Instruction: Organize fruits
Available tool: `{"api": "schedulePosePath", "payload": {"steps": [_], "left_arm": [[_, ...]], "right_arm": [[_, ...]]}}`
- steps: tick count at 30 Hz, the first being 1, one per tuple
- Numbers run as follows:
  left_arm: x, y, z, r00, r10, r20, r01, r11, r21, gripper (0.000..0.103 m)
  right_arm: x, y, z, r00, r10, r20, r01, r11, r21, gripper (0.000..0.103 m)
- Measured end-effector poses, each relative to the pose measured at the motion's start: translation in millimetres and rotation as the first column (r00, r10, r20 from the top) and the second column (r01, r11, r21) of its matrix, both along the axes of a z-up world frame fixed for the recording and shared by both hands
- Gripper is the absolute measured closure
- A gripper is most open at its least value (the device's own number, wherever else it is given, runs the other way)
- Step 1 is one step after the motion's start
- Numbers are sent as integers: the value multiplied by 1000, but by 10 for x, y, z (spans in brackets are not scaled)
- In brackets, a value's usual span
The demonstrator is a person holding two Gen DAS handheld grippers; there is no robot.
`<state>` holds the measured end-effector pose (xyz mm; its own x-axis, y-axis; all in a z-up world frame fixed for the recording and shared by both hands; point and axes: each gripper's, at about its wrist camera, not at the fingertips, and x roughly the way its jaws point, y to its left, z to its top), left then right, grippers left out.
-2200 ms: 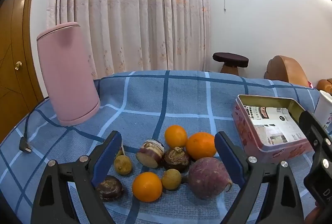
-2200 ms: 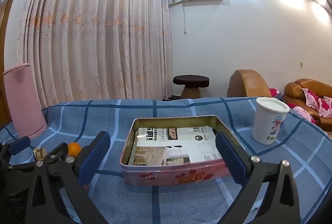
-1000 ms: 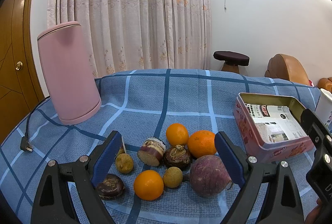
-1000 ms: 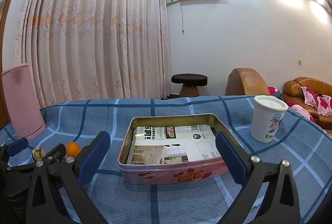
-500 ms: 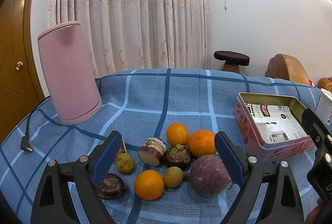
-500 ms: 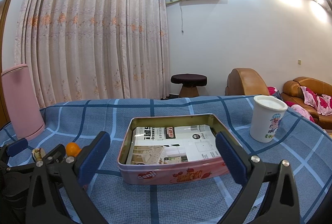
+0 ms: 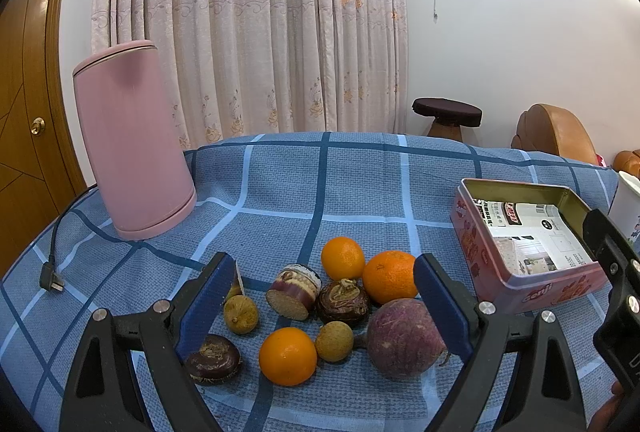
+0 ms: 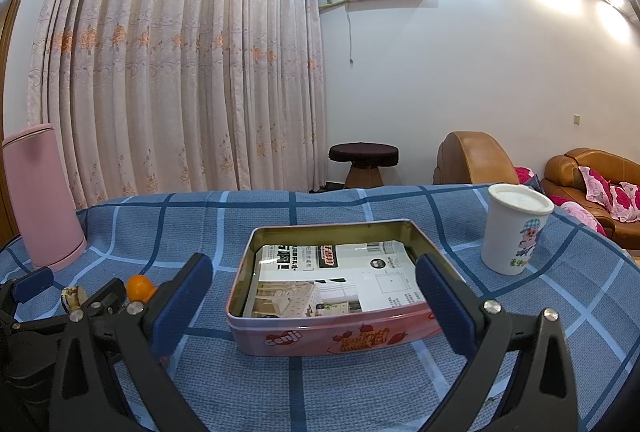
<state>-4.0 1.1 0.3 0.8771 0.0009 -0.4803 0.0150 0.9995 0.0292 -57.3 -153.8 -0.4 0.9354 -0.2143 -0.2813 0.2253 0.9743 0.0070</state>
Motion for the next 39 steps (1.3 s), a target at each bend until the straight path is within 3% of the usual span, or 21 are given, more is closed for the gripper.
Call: {"api": "schedulePosePath", "payload": {"steps": [29,37,39], "left_arm": [[-27,64,-55,999,-13,-29,12,1000,-11,11],[-117,417,-95,995,48,-84,-48,999,-3,11],[-188,565,-100,993,64,-96,-64,998,-1,11]], "right_arm": [[0,-14,-7,1000,12,-10,-12,1000,-5,0],[55,87,-38,994,95,-55,-95,995,-1,0],[82,129,-59,986,144,-80,-144,990,9,6]]}}
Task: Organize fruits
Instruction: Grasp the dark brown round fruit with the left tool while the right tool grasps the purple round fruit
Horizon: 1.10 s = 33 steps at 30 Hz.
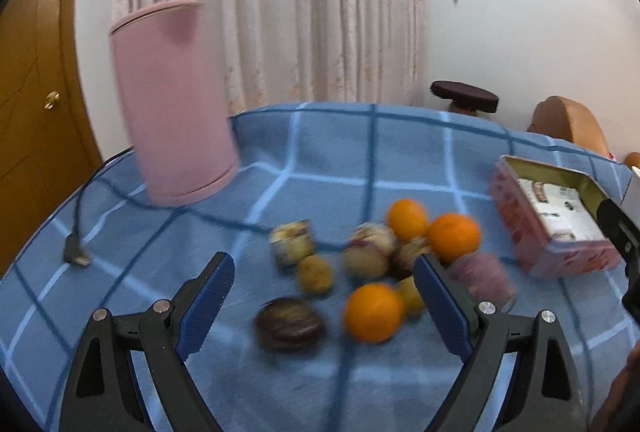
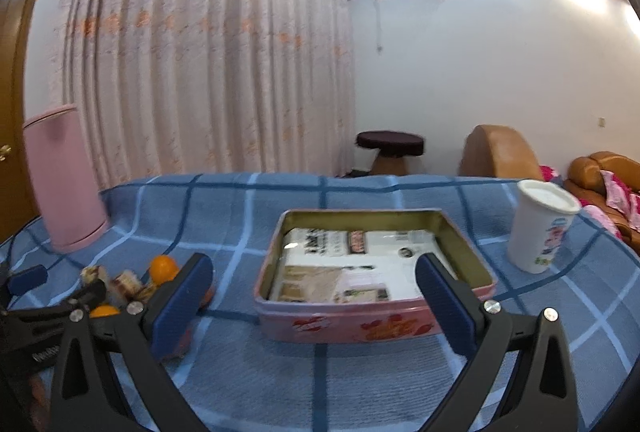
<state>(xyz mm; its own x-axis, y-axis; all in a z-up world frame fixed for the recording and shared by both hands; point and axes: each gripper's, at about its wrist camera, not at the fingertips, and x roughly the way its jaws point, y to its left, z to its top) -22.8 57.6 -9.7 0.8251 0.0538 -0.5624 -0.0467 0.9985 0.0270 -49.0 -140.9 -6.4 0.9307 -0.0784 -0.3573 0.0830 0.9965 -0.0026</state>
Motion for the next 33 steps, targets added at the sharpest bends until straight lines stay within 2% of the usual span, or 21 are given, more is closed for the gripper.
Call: {"api": "schedulePosePath", "payload": {"steps": [3,5,8,10,11,14,16,17,20,22,25,26,27,29,31,32,33], "left_arm": [[-122,211,-18,1000,19,-16,-19,1000,5,11],[-181,315,-62,999,8,-42,-7,1000,29,11],[-228,416,-112,996,-9,-94,13,999,44,11],[-222,480,-127,993,-23,-115,27,999,32,11],[-213,486,-131,992,-30,-119,34,999,33,11],[-205,464,-154,990,-47,-132,54,997,54,11],[-168,471,-178,987,-62,-147,68,997,41,11],[-143,460,-184,985,-70,-158,75,997,28,11],[-51,433,-184,983,-81,-163,86,996,26,11],[23,419,-192,982,-77,-174,83,996,27,11],[148,400,-238,975,-90,-205,91,996,-8,12],[200,385,-266,969,-98,-228,96,995,-20,20],[240,374,-293,963,-105,-247,100,994,-33,32],[308,350,-342,952,-120,-281,108,993,-56,42],[318,317,-320,955,-122,-271,114,992,-45,54],[316,303,-321,955,-127,-269,120,992,-43,58],[315,297,-323,956,-122,-267,116,992,-39,58]], "right_arm": [[77,92,-54,993,92,-67,-91,996,25,21],[166,140,-122,976,174,-129,-164,983,80,23],[347,266,-274,923,298,-242,-260,950,176,24],[430,373,-352,892,346,-291,-299,934,194,32],[462,460,-386,878,368,-305,-322,927,191,32],[540,612,-416,871,359,-335,-332,933,137,33],[615,680,-475,851,368,-375,-346,930,127,34],[647,710,-513,836,377,-398,-352,926,137,36],[723,660,-567,800,427,-421,-365,904,222,51],[707,662,-579,796,435,-421,-369,900,232,51],[645,674,-566,797,427,-427,-374,904,206,51],[628,653,-556,799,427,-424,-370,904,212,51],[615,624,-550,802,427,-417,-365,904,224,51],[603,566,-528,813,421,-402,-350,905,240,51],[580,490,-486,829,411,-379,-335,908,252,51],[568,460,-461,837,407,-366,-330,908,257,51],[556,432,-428,845,404,-349,-327,908,261,51]]}}
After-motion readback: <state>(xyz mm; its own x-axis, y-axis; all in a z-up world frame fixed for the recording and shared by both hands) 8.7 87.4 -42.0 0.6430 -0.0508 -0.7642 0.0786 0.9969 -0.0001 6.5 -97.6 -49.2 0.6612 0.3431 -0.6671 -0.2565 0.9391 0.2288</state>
